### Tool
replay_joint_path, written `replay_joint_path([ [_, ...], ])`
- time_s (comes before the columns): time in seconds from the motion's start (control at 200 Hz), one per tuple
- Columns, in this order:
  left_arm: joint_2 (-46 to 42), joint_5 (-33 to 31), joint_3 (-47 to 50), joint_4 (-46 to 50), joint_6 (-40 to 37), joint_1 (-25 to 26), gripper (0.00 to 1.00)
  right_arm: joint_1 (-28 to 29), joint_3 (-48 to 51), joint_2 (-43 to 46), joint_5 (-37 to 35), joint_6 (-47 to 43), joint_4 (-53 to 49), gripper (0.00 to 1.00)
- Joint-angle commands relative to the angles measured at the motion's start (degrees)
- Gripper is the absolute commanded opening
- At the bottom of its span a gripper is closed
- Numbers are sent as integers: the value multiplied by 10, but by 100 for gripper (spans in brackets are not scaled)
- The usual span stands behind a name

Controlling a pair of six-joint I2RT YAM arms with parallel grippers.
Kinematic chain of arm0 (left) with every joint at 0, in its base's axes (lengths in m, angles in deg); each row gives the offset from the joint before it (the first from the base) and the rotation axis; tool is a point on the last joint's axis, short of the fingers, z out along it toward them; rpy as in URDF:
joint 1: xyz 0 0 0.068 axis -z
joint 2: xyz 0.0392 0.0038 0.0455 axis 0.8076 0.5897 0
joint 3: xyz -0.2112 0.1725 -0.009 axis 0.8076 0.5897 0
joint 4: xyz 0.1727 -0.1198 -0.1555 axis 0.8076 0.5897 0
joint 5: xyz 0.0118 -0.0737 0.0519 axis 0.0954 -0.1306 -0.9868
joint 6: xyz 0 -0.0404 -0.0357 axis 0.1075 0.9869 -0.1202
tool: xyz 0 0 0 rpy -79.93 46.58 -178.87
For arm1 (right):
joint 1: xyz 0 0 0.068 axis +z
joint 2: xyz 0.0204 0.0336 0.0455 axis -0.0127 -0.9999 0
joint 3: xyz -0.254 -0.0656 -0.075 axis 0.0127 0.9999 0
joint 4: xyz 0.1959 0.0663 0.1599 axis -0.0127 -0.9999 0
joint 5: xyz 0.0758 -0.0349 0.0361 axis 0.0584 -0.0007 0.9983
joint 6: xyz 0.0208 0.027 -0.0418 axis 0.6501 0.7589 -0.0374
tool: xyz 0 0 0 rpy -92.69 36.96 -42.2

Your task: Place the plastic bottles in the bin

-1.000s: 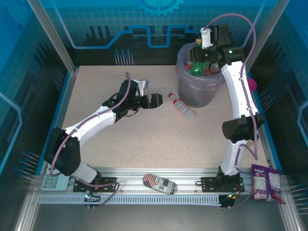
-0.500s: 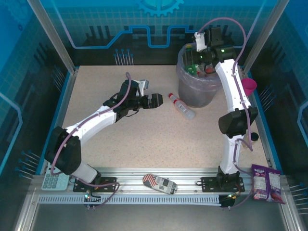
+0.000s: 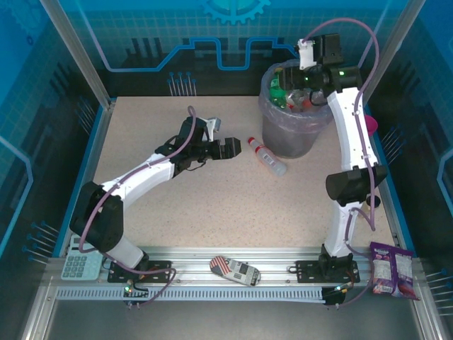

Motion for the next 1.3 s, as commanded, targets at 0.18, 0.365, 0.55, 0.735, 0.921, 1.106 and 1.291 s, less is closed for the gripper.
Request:
replay_joint_path([
  [0.18,50,-12,-45,25,97,3,99,8,146,139,48,18,56,65],
  [0.365,128,15,-61,-39,256,6,98,-7,302,254,55,41,107,65],
  [0.55,225,29,-151,-3,338,36,96,-34,430,346,63,71,143,67],
  [0.735,302,44,-209,5,408,52,92,-56,502,403,64,83,150,67],
  [0.921,351,34,-254,16,436,57,87,-72,549,437,64,90,156,68],
  [1.106,389,29,-284,15,457,60,82,-83,571,452,70,97,166,68],
  [1.291,420,27,-305,5,471,60,81,-87,575,453,70,96,165,68],
])
